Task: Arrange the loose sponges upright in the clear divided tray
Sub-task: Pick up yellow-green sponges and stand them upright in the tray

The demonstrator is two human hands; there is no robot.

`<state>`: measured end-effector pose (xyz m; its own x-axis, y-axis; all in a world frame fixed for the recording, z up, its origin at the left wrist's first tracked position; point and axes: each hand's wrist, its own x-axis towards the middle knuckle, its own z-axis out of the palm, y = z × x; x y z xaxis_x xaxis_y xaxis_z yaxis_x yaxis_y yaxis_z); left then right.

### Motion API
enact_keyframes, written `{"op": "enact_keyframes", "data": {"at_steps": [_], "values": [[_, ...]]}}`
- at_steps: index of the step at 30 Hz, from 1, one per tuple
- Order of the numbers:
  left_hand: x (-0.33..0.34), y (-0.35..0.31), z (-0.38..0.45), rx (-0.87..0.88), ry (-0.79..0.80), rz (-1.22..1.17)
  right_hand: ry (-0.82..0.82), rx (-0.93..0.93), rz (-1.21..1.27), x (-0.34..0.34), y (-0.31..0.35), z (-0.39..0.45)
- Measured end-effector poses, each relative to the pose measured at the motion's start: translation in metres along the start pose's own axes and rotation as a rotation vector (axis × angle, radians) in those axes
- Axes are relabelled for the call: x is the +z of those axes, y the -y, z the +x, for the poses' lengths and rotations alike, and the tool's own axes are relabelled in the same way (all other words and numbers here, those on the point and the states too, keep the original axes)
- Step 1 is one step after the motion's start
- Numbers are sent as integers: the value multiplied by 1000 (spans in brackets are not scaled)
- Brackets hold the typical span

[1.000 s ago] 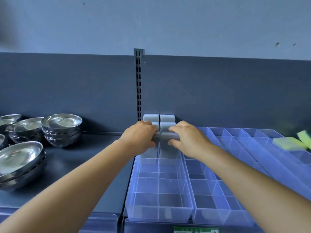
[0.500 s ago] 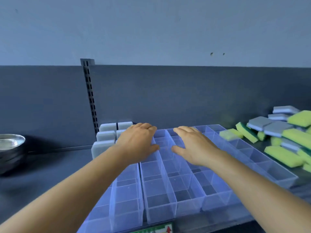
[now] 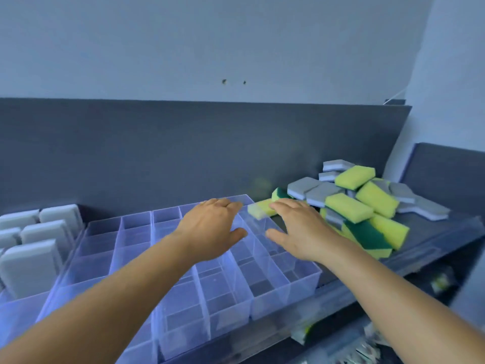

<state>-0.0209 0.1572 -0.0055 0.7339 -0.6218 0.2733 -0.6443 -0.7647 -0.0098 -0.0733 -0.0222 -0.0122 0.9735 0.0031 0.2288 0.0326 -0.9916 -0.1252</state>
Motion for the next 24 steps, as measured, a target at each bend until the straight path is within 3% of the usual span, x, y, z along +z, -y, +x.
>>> {"op": "enact_keyframes", "data": {"at_steps": [13,24], "values": [[55,-135,120,65,80,-49,-19,195,-13,-17,-166,-3],[100,-151,159,-63,382,-62,12,296,109,0,-199,17]]}}
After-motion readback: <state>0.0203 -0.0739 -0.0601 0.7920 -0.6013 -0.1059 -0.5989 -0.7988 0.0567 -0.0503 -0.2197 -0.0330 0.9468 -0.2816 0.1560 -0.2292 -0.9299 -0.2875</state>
